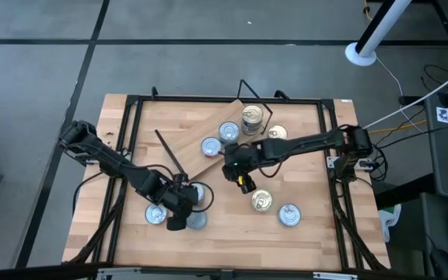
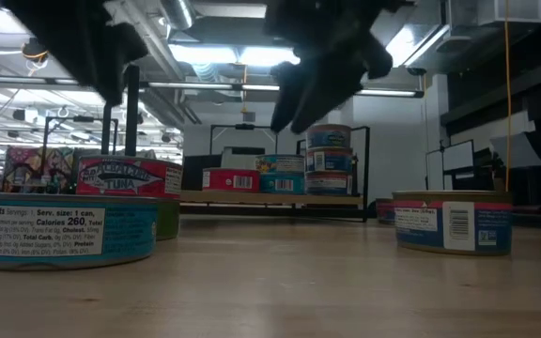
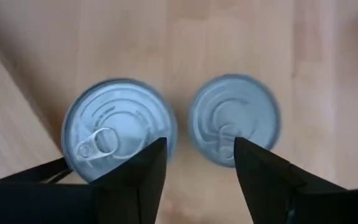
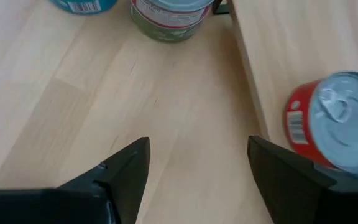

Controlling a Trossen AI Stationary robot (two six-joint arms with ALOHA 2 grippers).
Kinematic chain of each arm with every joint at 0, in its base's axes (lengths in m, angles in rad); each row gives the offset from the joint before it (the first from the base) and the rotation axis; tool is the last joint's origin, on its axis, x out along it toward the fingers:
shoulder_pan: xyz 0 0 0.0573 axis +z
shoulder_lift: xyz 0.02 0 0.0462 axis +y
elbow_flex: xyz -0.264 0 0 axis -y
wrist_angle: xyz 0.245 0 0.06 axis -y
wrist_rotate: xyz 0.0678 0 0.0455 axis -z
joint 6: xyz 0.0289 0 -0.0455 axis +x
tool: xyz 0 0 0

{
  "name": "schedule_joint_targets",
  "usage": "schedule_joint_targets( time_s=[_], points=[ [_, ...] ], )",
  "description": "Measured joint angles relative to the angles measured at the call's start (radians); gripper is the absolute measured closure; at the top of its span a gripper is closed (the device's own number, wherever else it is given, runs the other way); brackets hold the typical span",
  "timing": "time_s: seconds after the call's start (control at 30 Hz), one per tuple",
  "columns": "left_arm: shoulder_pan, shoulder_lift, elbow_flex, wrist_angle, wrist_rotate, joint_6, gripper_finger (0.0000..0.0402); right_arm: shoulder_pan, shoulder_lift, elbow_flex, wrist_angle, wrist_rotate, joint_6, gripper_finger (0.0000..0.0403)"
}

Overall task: Stack canned seafood by type on shelf
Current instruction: Stack the red tuna can on top of the red tuna can on the shelf

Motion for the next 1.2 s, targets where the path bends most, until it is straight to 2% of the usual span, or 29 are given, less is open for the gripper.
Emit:
schedule_joint_targets(
  time_s=[0.33, 0.67, 0.83, 1.2],
  points=[
    [-0.002, 0.077, -0.023, 0.001, -0.03, 0.057, 0.0219, 0.0, 0.104, 0.0, 0.08, -0.001, 0.0, 0.0134],
    [-0.003, 0.136, -0.023, 0.002, -0.097, 0.079, 0.0225, 0.0, 0.124, 0.0, 0.098, -0.001, 0.0, 0.0134],
    [-0.01, 0.148, -0.022, -0.001, -0.133, 0.098, 0.0262, 0.0, 0.124, 0.0, 0.104, -0.001, 0.0, 0.0134],
    [-0.029, 0.15, -0.022, 0.005, -0.184, 0.1, 0.0381, 0.0, 0.124, 0.0, 0.102, -0.001, 0.0, 0.0134]
  ],
)
